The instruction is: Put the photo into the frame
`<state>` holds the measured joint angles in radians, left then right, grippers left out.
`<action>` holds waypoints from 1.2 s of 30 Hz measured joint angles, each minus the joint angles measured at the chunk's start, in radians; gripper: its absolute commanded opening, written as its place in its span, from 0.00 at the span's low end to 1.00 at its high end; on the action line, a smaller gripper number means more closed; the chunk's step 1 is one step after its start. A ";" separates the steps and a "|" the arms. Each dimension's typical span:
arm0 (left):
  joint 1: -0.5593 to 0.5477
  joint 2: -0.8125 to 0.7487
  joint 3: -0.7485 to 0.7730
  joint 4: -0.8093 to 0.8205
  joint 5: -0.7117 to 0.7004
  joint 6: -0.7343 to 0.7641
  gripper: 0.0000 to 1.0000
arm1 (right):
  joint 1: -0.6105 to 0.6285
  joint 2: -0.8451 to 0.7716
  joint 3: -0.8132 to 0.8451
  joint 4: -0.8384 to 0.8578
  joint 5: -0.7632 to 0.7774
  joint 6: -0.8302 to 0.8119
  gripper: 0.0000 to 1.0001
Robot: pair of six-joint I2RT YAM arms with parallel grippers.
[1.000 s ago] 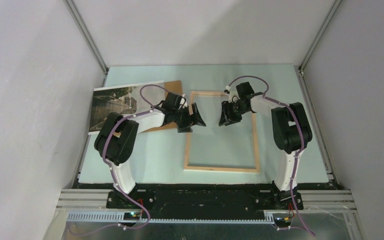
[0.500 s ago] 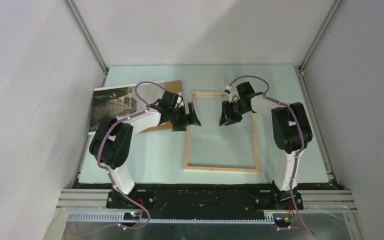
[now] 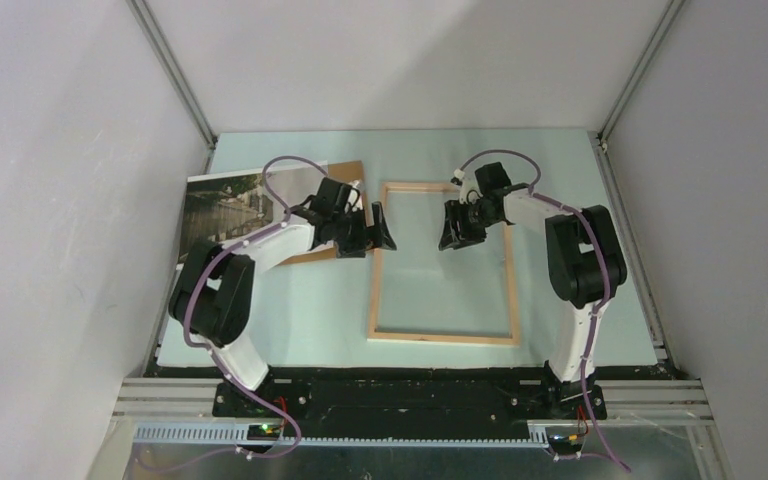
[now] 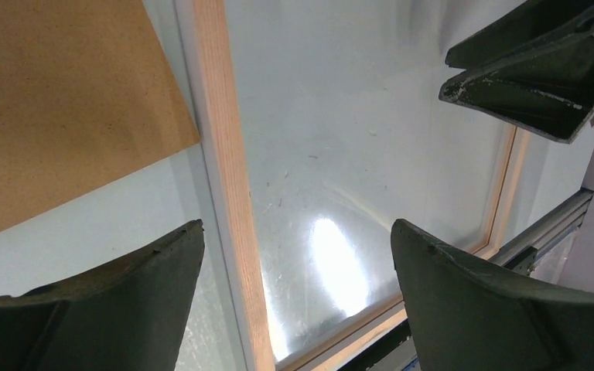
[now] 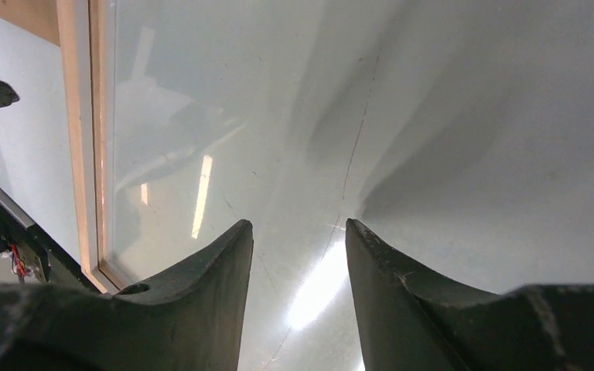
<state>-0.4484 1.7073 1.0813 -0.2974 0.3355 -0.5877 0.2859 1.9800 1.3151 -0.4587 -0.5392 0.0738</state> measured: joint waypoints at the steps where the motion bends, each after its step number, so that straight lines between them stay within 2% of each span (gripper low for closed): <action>1: 0.000 -0.007 0.000 -0.003 0.000 0.010 0.95 | -0.002 -0.005 0.000 0.000 0.003 -0.001 0.56; 4: 0.000 -0.045 0.000 -0.008 -0.003 0.053 0.95 | -0.013 -0.030 0.000 -0.003 0.018 -0.004 0.59; 7: 0.000 -0.102 0.000 -0.013 -0.019 0.109 0.95 | -0.025 -0.073 0.000 -0.012 0.037 -0.007 0.67; 12: 0.004 -0.201 0.003 -0.029 -0.051 0.205 0.95 | -0.057 -0.162 0.000 -0.040 0.070 -0.024 0.69; 17: 0.007 -0.314 0.005 -0.056 -0.118 0.311 0.95 | -0.140 -0.226 0.000 -0.053 0.136 -0.023 0.64; 24: 0.011 -0.482 0.005 -0.084 -0.219 0.433 0.95 | -0.267 -0.233 -0.029 -0.053 0.235 -0.007 0.57; 29: 0.019 -0.563 -0.008 -0.107 -0.264 0.487 0.95 | -0.281 -0.202 -0.039 -0.043 0.289 -0.005 0.54; 36: 0.042 -0.580 -0.045 -0.148 -0.281 0.525 0.95 | -0.280 -0.126 -0.042 -0.018 0.333 -0.009 0.46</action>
<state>-0.4068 1.1271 1.0363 -0.4450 0.0544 -0.0631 0.0063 1.8538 1.2736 -0.4763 -0.2062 0.0650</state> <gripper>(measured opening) 0.953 0.497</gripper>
